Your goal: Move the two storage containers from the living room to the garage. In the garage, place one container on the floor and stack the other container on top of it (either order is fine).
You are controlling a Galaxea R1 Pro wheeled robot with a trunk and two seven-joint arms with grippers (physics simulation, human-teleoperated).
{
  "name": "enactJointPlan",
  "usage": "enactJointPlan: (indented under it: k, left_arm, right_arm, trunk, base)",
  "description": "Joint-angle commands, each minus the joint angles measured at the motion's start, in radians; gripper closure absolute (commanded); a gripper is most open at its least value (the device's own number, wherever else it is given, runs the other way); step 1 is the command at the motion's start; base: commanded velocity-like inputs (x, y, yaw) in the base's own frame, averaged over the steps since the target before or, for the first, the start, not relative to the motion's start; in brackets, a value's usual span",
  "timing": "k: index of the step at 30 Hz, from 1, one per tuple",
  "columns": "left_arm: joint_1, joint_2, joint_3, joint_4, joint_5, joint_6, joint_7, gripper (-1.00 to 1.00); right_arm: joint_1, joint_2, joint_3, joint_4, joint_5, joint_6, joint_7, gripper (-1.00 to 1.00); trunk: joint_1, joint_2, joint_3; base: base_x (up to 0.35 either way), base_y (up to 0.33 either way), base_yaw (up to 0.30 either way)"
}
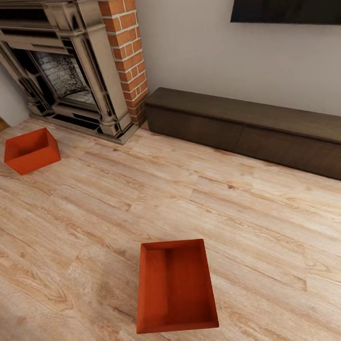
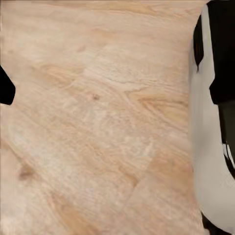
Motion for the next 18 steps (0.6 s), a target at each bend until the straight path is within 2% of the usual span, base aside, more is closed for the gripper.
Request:
enactJointPlan:
  k: [1,2,3,4,5,6,9,10,11,12,13,14,15,17,18]
  left_arm:
    - [-0.037,0.006,0.002,0.0,0.007,0.029,0.004,-1.0]
    - [-0.057,0.008,0.002,0.001,0.007,0.039,0.004,-1.0]
    - [-0.097,0.012,0.002,0.003,0.007,0.054,0.005,-1.0]
    - [-0.166,0.013,0.002,0.005,0.007,0.07,0.013,-1.0]
    - [-0.19,0.013,0.002,0.005,0.007,0.074,0.017,-1.0]
    - [-0.244,0.01,0.002,0.006,0.007,0.079,0.026,-1.0]
    - [-0.329,0.001,0.001,0.006,0.003,0.086,0.042,-1.0]
    - [-0.387,-0.011,0.0,0.006,0.001,0.095,0.051,-1.0]
    - [-0.415,-0.018,-0.001,0.007,0.0,0.102,0.055,-1.0]
    - [-0.442,-0.027,-0.002,0.007,-0.002,0.108,0.057,-1.0]
    - [-0.529,-0.071,-0.004,0.005,-0.011,0.133,0.064,-1.0]
    - [-0.543,-0.082,-0.004,0.002,-0.016,0.137,0.065,-1.0]
    - [-0.563,-0.107,-0.006,-0.002,-0.028,0.141,0.067,-1.0]
    - [-0.576,-0.134,-0.006,-0.005,-0.046,0.144,0.067,-1.0]
    - [-0.584,-0.166,-0.007,-0.003,-0.072,0.144,0.068,-1.0]
  right_arm:
    - [-0.042,-0.023,0.006,-0.017,-0.026,-0.001,-0.021,-1.0]
    - [-0.064,-0.032,0.006,-0.023,-0.033,0.0,-0.028,-1.0]
    - [-0.111,-0.045,0.006,-0.032,-0.043,0.002,-0.04,-1.0]
    - [-0.187,-0.054,0.007,-0.04,-0.052,0.003,-0.052,-1.0]
    - [-0.214,-0.055,0.007,-0.041,-0.054,0.004,-0.055,-1.0]
    - [-0.263,-0.057,0.008,-0.044,-0.057,0.004,-0.059,-1.0]
    - [-0.334,-0.057,0.009,-0.046,-0.059,0.005,-0.062,-1.0]
    - [-0.38,-0.052,0.01,-0.047,-0.06,0.005,-0.063,-1.0]
    - [-0.402,-0.045,0.01,-0.048,-0.06,0.005,-0.064,-1.0]
    - [-0.422,-0.035,0.01,-0.048,-0.059,0.005,-0.064,-1.0]
    - [-0.49,0.018,0.012,-0.049,-0.056,0.004,-0.065,-1.0]
    - [-0.501,0.031,0.012,-0.049,-0.055,0.004,-0.065,-1.0]
    - [-0.518,0.061,0.013,-0.05,-0.054,0.004,-0.065,-1.0]
    - [-0.528,0.092,0.014,-0.05,-0.053,0.004,-0.066,-1.0]
    - [-0.535,0.125,0.015,-0.05,-0.053,0.004,-0.066,-1.0]
  trunk:
    - [0.0,0.0,-0.001]
    - [0.0,0.0,-0.001]
    - [0.0,0.0,-0.001]
    - [0.0,0.0,-0.001]
    - [0.0,0.0,-0.001]
    - [0.0,0.0,-0.001]
    - [0.0,0.0,-0.001]
    - [0.0,0.0,-0.001]
    - [0.0,0.0,-0.001]
    - [0.0,0.0,-0.001]
    - [0.0,0.0,-0.001]
    - [0.0,0.0,-0.001]
    - [0.0,0.0,-0.001]
    - [0.0,0.0,-0.001]
    - [0.0,0.0,-0.001]
  base:
    - [0.0,0.0,0.0]
    - [0.0,0.0,0.0]
    - [0.0,0.0,0.0]
    - [0.0,0.0,0.0]
    - [0.0,0.0,0.0]
    - [0.0,0.0,0.0]
    - [0.0,0.0,0.0]
    - [0.0,0.0,0.0]
    - [0.0,0.0,0.0]
    - [0.0,0.0,0.0]
    - [0.0,0.0,0.0]
    - [0.0,0.0,0.0]
    - [0.0,0.0,0.0]
    - [0.0,0.0,0.0]
    - [0.0,0.0,0.0]
